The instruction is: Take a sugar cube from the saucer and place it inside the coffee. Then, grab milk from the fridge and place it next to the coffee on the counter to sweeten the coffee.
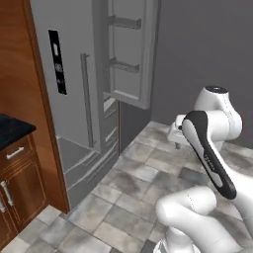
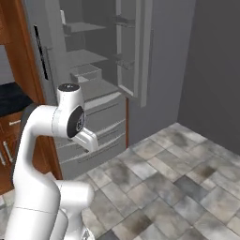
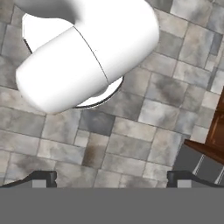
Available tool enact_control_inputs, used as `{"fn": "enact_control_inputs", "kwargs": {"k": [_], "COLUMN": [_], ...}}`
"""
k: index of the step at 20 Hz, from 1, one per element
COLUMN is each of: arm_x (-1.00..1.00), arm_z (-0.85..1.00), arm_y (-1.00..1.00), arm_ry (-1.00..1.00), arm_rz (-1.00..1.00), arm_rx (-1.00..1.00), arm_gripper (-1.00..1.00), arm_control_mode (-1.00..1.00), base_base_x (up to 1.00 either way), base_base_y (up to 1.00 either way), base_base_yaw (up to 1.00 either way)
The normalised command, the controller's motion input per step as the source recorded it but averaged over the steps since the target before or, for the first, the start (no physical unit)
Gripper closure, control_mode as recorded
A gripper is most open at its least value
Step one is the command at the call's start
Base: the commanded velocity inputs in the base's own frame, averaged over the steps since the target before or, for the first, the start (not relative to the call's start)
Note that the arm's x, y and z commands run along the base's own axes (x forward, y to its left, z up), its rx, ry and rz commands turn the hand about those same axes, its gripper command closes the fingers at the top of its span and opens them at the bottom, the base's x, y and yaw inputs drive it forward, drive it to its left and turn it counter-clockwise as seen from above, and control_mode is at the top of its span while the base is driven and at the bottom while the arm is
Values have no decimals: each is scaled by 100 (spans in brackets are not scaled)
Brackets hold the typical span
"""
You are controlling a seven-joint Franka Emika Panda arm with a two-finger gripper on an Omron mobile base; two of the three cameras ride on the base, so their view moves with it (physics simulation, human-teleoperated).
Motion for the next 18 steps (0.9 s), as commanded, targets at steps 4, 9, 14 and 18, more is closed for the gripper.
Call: {"fn": "enact_control_inputs", "kwargs": {"k": [4,9,14,18], "arm_x": [0,0,0,0], "arm_z": [0,0,0,0], "arm_y": [0,0,0,0], "arm_ry": [0,0,0,0], "arm_rz": [0,0,0,0], "arm_rx": [0,0,0,0], "arm_gripper": [-100,-100,-100,-100], "arm_control_mode": [100,100,100,100], "base_base_x": [100,100,92,75], "base_base_y": [-48,-40,-44,-51], "base_base_yaw": [48,59,58,54]}}
